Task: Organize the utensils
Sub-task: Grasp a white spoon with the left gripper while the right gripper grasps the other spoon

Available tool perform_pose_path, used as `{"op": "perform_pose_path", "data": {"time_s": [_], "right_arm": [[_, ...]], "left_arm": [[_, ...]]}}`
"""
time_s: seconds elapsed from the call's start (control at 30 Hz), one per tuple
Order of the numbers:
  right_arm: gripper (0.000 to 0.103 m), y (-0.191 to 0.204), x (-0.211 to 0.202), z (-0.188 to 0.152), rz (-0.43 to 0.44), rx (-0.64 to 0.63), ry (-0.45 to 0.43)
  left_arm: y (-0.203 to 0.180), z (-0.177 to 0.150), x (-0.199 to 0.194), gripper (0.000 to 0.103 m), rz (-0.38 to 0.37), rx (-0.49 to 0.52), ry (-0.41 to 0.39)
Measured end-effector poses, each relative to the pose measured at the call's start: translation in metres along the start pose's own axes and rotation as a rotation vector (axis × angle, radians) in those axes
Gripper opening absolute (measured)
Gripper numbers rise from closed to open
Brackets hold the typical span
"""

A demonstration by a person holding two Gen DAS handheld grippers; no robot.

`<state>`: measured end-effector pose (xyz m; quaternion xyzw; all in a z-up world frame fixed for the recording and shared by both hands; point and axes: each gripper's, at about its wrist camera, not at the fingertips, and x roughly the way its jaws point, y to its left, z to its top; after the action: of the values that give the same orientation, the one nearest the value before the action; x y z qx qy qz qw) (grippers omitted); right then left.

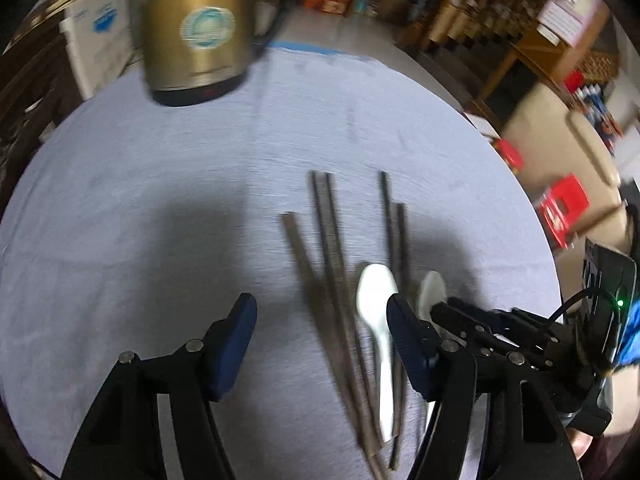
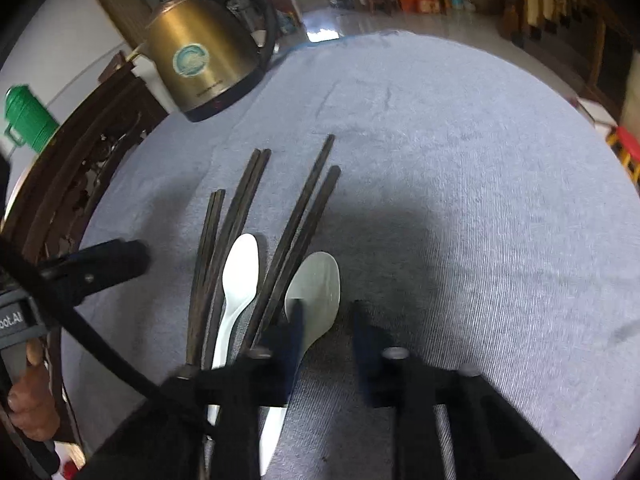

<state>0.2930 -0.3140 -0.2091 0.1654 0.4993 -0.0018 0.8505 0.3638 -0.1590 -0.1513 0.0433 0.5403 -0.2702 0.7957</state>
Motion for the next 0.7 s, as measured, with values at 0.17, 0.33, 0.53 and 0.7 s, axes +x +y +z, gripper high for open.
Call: {"op": "perform_pose_path", "data": {"time_s": [0.17,0.33,0.53,0.7], "right_arm": [[0.004,-0.017,-0.008,-0.007,0.001,0.019,-0.028],[0.004,-0.040,-0.025,-0.009,0.011,0.064,-0.055],[0.008,-0.050,-0.034,-0.005,0.078,0.094,-0.063],[0.069,-0.045,-0.032,-0.004,0.105,0.093,-0.089]], "left_arm": [[-0.015,0.009,0.022,0.059,0.005,0.048,0.021],[-0.035,0.014,0.048,0.047,0.017,0.125,0.036],[-0.043,0.006,0.063,0.008,-0.007,0.198,0.054],[-0.032,-0.002,0.048,0.005,-0.047,0.230,-0.004]]}}
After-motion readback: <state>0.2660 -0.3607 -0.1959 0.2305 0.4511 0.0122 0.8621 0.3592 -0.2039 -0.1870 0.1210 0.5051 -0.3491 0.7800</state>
